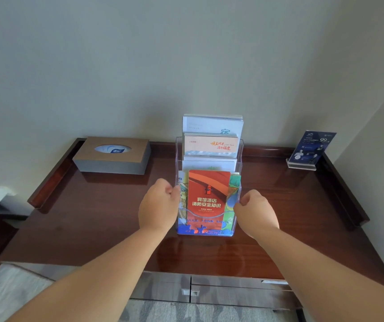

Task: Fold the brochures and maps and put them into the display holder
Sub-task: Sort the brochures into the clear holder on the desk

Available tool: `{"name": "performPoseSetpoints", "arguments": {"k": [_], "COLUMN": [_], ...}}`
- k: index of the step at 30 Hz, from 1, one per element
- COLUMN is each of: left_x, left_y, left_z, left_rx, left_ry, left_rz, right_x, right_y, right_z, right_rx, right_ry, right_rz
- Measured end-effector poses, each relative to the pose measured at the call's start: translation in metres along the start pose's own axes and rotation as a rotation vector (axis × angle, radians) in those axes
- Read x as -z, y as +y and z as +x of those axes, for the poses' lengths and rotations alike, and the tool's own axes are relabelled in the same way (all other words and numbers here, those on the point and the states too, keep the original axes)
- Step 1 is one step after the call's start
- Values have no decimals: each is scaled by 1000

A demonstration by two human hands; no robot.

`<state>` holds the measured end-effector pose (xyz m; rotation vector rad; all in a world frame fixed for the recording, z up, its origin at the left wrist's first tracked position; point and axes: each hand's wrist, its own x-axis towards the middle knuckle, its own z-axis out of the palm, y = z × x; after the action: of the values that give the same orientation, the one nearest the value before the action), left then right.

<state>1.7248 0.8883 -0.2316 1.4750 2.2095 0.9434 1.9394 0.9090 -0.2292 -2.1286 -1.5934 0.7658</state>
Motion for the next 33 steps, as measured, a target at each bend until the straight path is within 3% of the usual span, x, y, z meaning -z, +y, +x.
{"name": "performPoseSetpoints", "arguments": {"k": [2, 8, 19, 33], "left_x": [3, -5, -17, -69], "left_y": [-9, -1, 7, 55], "left_z": [2, -3, 19, 106], "left_rx": [91, 363, 342, 392], "left_ry": [-61, -518, -545, -513], "left_rz": [-75, -442, -537, -554], "right_x": [0, -9, -8, 14], "right_y": [4, 0, -13, -19], "right_z": [-3, -17, 1, 117], "right_rx": [-56, -99, -155, -75], "right_ry": [-31, -234, -250, -278], "right_rz": [55, 296, 435, 489]}}
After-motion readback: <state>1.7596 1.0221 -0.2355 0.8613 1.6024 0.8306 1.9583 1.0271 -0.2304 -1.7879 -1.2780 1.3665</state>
